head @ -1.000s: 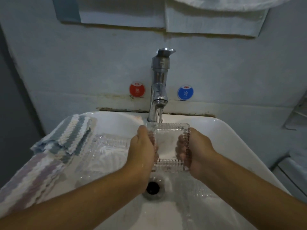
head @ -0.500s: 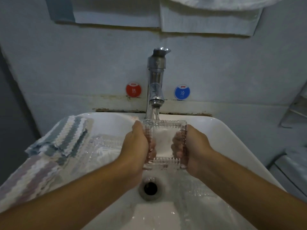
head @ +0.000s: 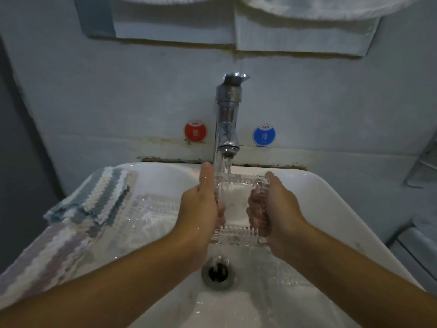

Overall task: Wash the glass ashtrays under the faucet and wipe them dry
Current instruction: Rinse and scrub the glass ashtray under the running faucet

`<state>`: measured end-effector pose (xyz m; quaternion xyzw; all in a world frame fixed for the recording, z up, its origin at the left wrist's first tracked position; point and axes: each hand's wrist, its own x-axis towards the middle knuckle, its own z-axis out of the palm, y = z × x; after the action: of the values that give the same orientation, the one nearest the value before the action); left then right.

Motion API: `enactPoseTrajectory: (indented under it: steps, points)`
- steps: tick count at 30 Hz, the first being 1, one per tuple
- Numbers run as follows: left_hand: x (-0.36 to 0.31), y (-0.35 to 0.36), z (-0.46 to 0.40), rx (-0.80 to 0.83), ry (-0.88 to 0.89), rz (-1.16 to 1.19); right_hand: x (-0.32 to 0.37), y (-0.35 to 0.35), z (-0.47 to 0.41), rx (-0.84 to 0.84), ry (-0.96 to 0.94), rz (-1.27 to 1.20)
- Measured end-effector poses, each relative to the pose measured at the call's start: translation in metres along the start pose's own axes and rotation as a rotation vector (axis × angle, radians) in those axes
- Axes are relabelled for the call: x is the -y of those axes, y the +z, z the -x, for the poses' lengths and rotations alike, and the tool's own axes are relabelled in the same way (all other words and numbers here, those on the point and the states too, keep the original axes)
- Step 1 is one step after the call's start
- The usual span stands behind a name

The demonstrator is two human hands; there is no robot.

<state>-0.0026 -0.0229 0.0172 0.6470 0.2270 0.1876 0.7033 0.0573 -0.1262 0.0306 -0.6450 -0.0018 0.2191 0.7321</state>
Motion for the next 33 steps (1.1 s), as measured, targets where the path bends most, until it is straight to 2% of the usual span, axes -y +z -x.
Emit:
enactPoseTrajectory:
  steps: [4, 5, 7, 10, 14, 17, 19, 21, 26, 33]
  points:
    - [-0.002, -0.005, -0.006, -0.080, -0.084, 0.071, -0.001, 0.010, 0.008, 0.035, -0.126, 0.159]
    - [-0.001, -0.004, -0.005, -0.099, -0.048, 0.036, -0.002, 0.009, 0.007, 0.032, -0.141, 0.180]
    - [0.005, -0.001, -0.003, -0.110, 0.131, -0.119, -0.003, 0.009, 0.008, 0.018, -0.133, 0.206]
    - [0.015, 0.001, -0.001, -0.005, 0.334, -0.289, -0.004, 0.004, 0.005, -0.016, -0.063, 0.176]
    - [0.010, 0.000, -0.005, 0.026, 0.210, -0.212, -0.002, 0.003, 0.002, 0.011, -0.034, 0.118]
    - [0.002, -0.003, -0.008, -0.057, 0.112, -0.097, -0.002, 0.007, 0.007, 0.053, -0.161, 0.315]
    - [-0.002, -0.005, -0.010, -0.097, 0.070, -0.072, 0.000, 0.007, 0.009, 0.164, -0.248, 0.459]
    - [-0.003, -0.008, -0.012, -0.103, 0.032, -0.041, 0.003, 0.005, 0.006, 0.248, -0.252, 0.549]
    - [-0.004, -0.010, -0.012, -0.075, -0.097, 0.050, 0.008, -0.002, -0.001, 0.430, -0.260, 0.517]
    - [0.005, -0.001, -0.004, 0.001, 0.025, -0.003, -0.001, 0.003, 0.000, 0.167, -0.352, 0.306]
